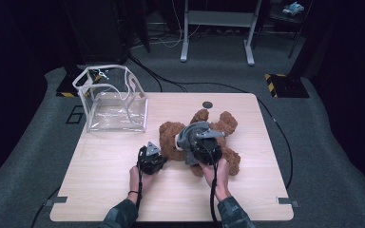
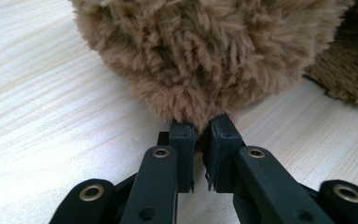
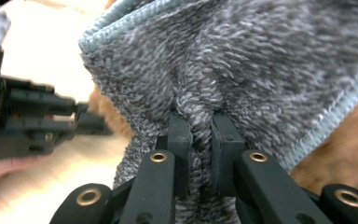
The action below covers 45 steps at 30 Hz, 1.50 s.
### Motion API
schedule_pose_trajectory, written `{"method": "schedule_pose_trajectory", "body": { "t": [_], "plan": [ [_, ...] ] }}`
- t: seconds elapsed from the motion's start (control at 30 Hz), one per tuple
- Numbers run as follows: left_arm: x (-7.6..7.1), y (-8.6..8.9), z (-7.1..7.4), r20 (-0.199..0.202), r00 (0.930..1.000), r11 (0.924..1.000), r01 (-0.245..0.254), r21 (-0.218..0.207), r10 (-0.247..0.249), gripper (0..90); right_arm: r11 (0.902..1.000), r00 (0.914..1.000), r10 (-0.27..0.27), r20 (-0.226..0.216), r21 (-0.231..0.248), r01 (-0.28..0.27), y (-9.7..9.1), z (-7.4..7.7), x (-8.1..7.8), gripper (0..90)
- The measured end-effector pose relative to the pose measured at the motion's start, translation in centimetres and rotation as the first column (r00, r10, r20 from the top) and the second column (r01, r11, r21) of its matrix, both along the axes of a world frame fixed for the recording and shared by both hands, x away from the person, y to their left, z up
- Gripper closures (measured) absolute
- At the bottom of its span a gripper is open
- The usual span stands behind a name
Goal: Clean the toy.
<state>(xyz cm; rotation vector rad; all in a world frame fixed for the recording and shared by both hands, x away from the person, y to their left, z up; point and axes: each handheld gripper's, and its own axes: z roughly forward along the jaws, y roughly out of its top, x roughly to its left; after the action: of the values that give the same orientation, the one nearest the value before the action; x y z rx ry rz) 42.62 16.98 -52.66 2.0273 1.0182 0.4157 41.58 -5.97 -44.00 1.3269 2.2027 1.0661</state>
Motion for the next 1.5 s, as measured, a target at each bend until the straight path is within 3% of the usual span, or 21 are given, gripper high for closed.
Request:
{"method": "schedule_pose_trajectory", "body": {
  "t": [0.07,0.1,0.23,0.3,0.37,0.53,0.6,0.8,0.9,1.0,1.07,1.13,1.23,1.37,1.5],
  "plan": [
    [0.0,0.0,0.0,0.002,1.0,1.0,0.002,0.005,-0.002,81.9,0.9999,0.9999,-0.002,-0.011,-0.014,0.002,0.1,-0.8,0.7,81.1],
    [0.0,0.0,0.0,0.0,1.0,1.0,0.0,-0.004,0.0,82.0,0.9999,0.9996,-0.016,-0.023,0.003,0.016,0.2,-1.0,1.0,81.1],
    [0.0,0.1,0.0,0.002,1.0,0.9999,-0.008,-0.015,0.008,83.1,0.9988,0.9981,-0.048,-0.039,0.0,0.048,0.5,-1.0,2.6,81.2],
    [0.0,0.2,0.0,-0.002,1.0,0.9998,-0.003,-0.019,0.003,83.2,0.9974,0.9974,-0.065,-0.03,-0.034,0.064,0.8,-0.9,3.1,81.2],
    [0.0,0.2,0.0,0.001,1.0,0.9999,0.003,-0.014,-0.003,83.2,0.9969,0.9966,-0.075,-0.033,-0.026,0.074,0.8,-1.0,3.3,81.2],
    [0.0,0.1,0.0,0.002,1.0,0.9998,0.0,-0.019,0.0,83.3,0.9982,0.9991,-0.04,-0.008,-0.044,0.04,1.2,-0.8,1.6,81.1],
    [0.0,0.1,0.0,0.002,1.0,0.9999,0.003,-0.015,-0.003,83.3,0.9986,0.9996,-0.02,-0.019,-0.05,0.019,1.2,-1.3,0.8,81.1],
    [-0.1,0.0,0.0,0.007,1.0,0.9999,0.003,-0.016,-0.002,83.2,0.9956,0.9964,0.004,-0.085,-0.093,-0.012,0.7,-3.8,-0.4,81.3],
    [-0.1,0.0,0.0,0.006,1.0,1.0,0.003,-0.008,-0.003,83.3,0.9918,0.991,0.035,-0.129,-0.118,-0.05,0.8,-3.2,-1.0,81.2],
    [0.0,0.1,0.0,0.002,1.0,1.0,0.006,-0.004,-0.006,83.3,0.9918,0.9951,0.057,-0.08,-0.11,-0.066,1.2,-1.9,-1.3,80.7],
    [0.0,0.1,0.0,0.003,1.0,1.0,-0.003,-0.007,0.003,83.2,0.9957,0.9978,0.059,-0.03,-0.07,-0.06,1.5,-1.1,-1.0,80.6],
    [-0.1,0.1,0.0,0.004,1.0,0.9999,-0.007,-0.011,0.008,83.1,0.9974,0.9993,0.036,-0.008,-0.063,-0.036,1.6,-0.9,-0.5,80.6],
    [-0.1,0.0,0.0,0.005,1.0,0.9999,-0.008,-0.009,0.008,83.2,0.9986,1.0,0.003,0.003,-0.052,-0.003,0.9,-1.0,0.0,80.7],
    [-0.1,0.0,0.0,0.005,1.0,1.0,-0.006,-0.005,0.006,83.2,0.9992,0.9988,-0.037,0.032,-0.012,0.037,-1.5,-0.6,-0.5,80.8],
    [0.0,0.0,0.0,0.001,1.0,1.0,-0.003,0.001,0.003,83.2,0.9967,0.9978,-0.066,-0.006,-0.048,0.065,-3.2,-1.5,-1.1,81.0]
  ]
}}
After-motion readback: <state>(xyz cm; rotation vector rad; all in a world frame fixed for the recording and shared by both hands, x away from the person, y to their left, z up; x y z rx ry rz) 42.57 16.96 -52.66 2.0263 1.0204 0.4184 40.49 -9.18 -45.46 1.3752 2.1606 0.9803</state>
